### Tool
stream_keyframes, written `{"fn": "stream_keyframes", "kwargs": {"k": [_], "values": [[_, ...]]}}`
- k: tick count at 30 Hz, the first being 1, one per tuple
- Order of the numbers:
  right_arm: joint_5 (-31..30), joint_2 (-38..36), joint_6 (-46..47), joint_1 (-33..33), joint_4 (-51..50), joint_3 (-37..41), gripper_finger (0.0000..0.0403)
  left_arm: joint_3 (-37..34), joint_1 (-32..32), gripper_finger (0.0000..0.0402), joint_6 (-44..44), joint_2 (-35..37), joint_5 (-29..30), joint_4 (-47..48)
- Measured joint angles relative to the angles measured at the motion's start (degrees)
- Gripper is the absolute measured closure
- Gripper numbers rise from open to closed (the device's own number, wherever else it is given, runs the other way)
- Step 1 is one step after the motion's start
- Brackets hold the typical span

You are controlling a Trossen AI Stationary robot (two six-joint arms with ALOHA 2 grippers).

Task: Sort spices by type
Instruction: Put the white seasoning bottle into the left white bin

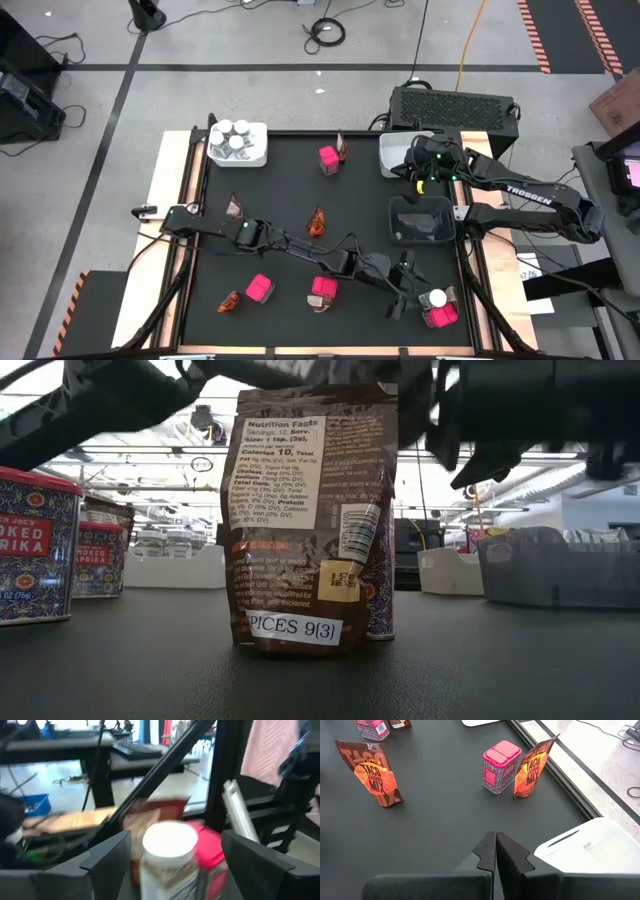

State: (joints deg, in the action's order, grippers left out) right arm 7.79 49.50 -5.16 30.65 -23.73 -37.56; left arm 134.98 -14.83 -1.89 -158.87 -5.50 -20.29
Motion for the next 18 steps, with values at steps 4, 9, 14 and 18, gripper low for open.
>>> {"fn": "stream_keyframes", "kwargs": {"k": [4, 9, 14, 18], "values": [[0.0, 0.0, -0.2, 0.0, -0.1, 0.0, 0.0394, 0.0, 0.0, 0.0088, 0.0, -0.8, 0.4, 1.5], [0.0, 0.0, -0.4, 0.0, -0.2, 0.0, 0.0394, 0.0, -0.1, 0.0088, 0.1, -0.7, 0.3, 0.5], [0.0, 0.0, -0.4, 0.0, -0.1, 0.0, 0.0394, 0.0, 0.2, 0.0089, 0.1, -0.7, 0.3, 1.9], [0.0, 0.0, -0.4, 0.0, 0.0, 0.0, 0.0394, 0.0, 0.5, 0.0089, 0.1, -0.6, 0.1, -1.5]]}}
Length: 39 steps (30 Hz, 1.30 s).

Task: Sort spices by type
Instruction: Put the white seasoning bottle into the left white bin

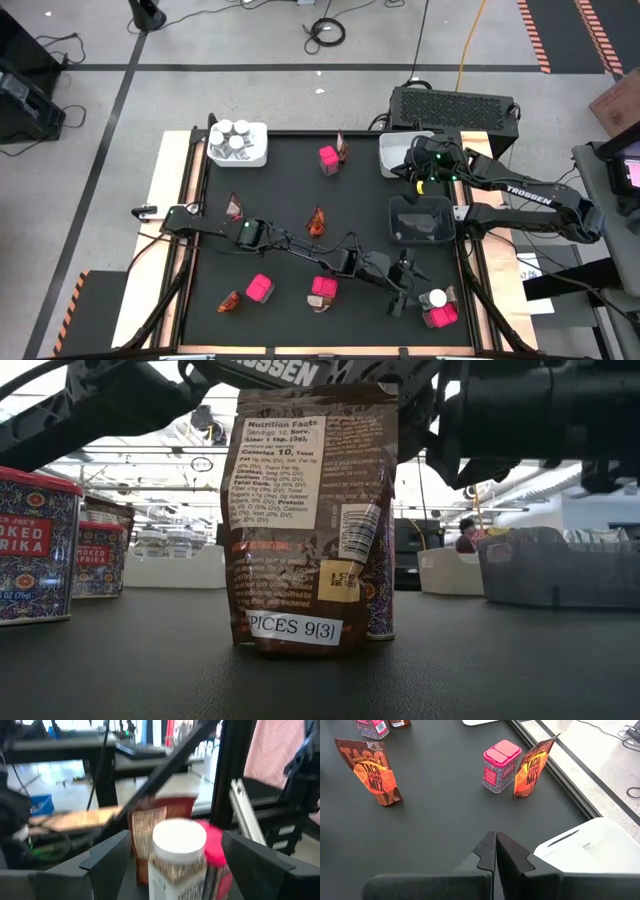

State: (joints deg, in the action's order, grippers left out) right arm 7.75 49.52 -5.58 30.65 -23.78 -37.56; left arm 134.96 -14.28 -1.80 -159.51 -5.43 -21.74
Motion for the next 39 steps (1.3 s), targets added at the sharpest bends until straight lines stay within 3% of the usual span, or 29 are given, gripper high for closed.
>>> {"fn": "stream_keyframes", "kwargs": {"k": [8, 18, 25, 39], "values": [[0.0, 0.0, 0.7, 0.0, 4.1, 0.0, 0.0394, 0.0, 1.2, 0.0089, 5.6, 0.1, -2.3, 1.7], [-0.1, 0.0, 0.4, 0.0, 6.0, 0.0, 0.0394, 0.0, 1.1, 0.0089, -1.9, 0.0, -3.2, 1.2], [-0.4, 0.0, 6.5, 0.0, 6.1, 0.0, 0.0394, 0.0, 1.0, 0.0089, -2.0, -0.5, -3.6, -1.3], [-0.2, 0.0, 7.0, 0.0, 3.7, 0.0, 0.0394, 0.0, -0.5, 0.0089, -1.5, -4.1, -3.3, -1.7]]}}
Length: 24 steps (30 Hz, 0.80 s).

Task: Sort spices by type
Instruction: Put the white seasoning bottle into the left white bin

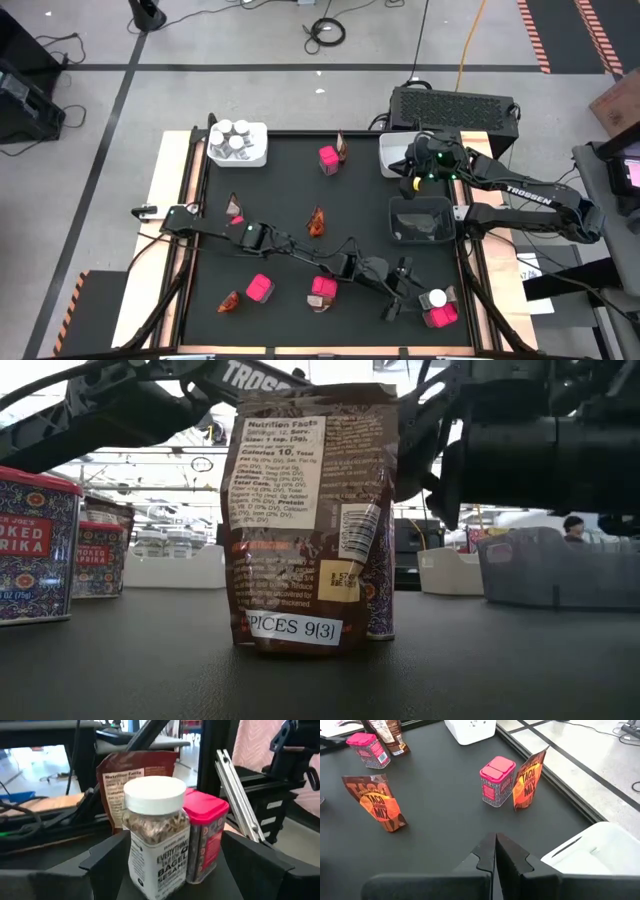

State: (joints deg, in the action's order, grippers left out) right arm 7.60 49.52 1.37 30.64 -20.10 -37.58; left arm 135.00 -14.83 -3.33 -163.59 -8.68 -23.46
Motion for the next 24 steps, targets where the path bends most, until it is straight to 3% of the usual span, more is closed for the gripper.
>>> {"fn": "stream_keyframes", "kwargs": {"k": [5, 11, 17, 24], "values": [[0.0, 0.0, -1.1, 0.0, -1.0, -2.3, 0.0399, 0.0, 0.0, 0.0089, 0.0, -0.2, 2.4, -1.9], [-0.1, -1.7, 3.3, -4.6, -14.7, -17.8, 0.0402, 0.0, 1.2, 0.0089, 0.0, 2.1, 3.0, 4.3], [0.0, -1.6, 12.7, -17.2, -27.7, -30.1, 0.0402, 0.0, 2.9, 0.0089, -0.1, 6.7, 2.6, 15.3], [0.3, -0.6, 28.1, -36.6, -31.2, -32.8, 0.0403, 0.0, 5.3, 0.0089, -2.9, 12.4, -0.4, 29.3]]}}
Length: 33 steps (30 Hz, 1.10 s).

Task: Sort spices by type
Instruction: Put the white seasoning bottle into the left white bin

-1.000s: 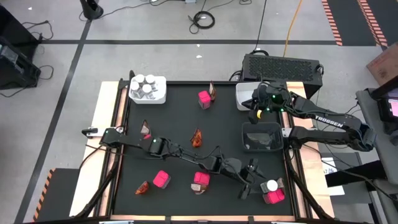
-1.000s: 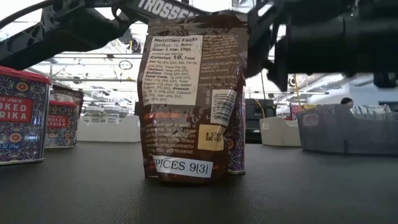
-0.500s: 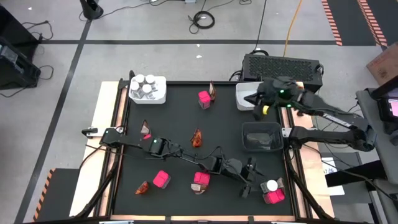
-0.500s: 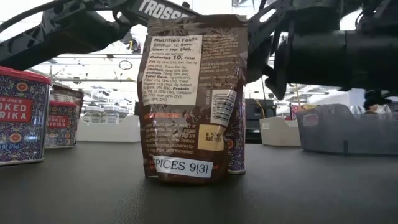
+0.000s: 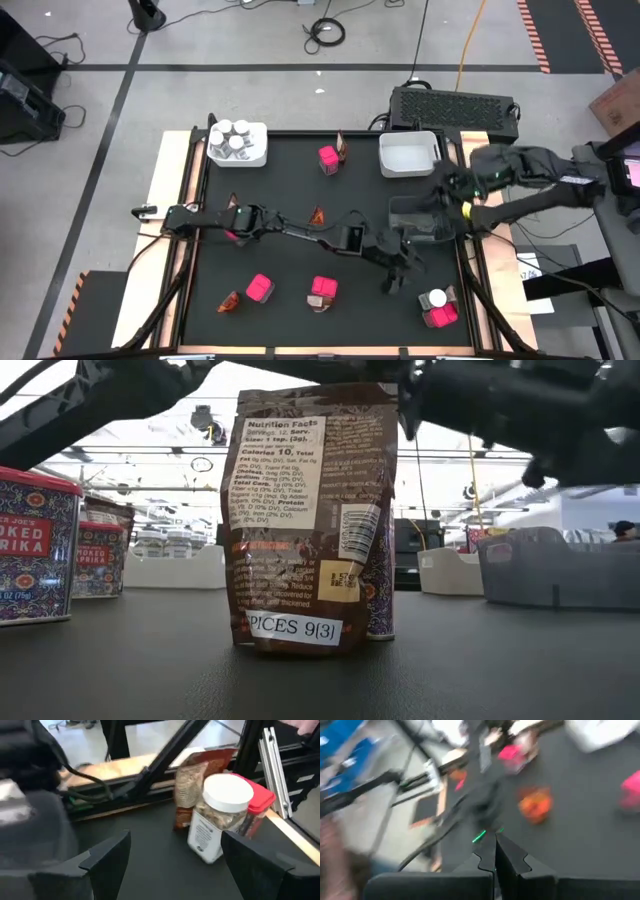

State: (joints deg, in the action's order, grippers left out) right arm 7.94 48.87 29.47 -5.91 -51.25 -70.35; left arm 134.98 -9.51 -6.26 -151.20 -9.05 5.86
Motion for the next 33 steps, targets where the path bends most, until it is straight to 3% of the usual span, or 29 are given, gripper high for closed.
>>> {"fn": "stream_keyframes", "kwargs": {"k": [8, 15, 26, 33], "values": [[4.4, 7.3, 18.3, -20.2, 3.2, 0.0, 0.0403, 0.0, 1.1, 0.0089, -2.1, 1.9, -1.3, 8.9], [4.0, 12.5, 42.8, -33.2, -0.3, 0.0, 0.0403, 0.0, 0.8, 0.0089, -2.1, 1.9, -1.5, 10.8], [1.5, 19.8, 67.0, -45.2, -11.5, 0.0, 0.0403, 0.0, -0.4, 0.0089, -1.8, 1.9, -4.4, 12.2], [-0.7, 21.6, 74.5, -50.0, -7.5, 2.6, 0.0403, 0.0, -2.3, 0.0089, -2.1, 1.9, -4.7, 13.1]]}}
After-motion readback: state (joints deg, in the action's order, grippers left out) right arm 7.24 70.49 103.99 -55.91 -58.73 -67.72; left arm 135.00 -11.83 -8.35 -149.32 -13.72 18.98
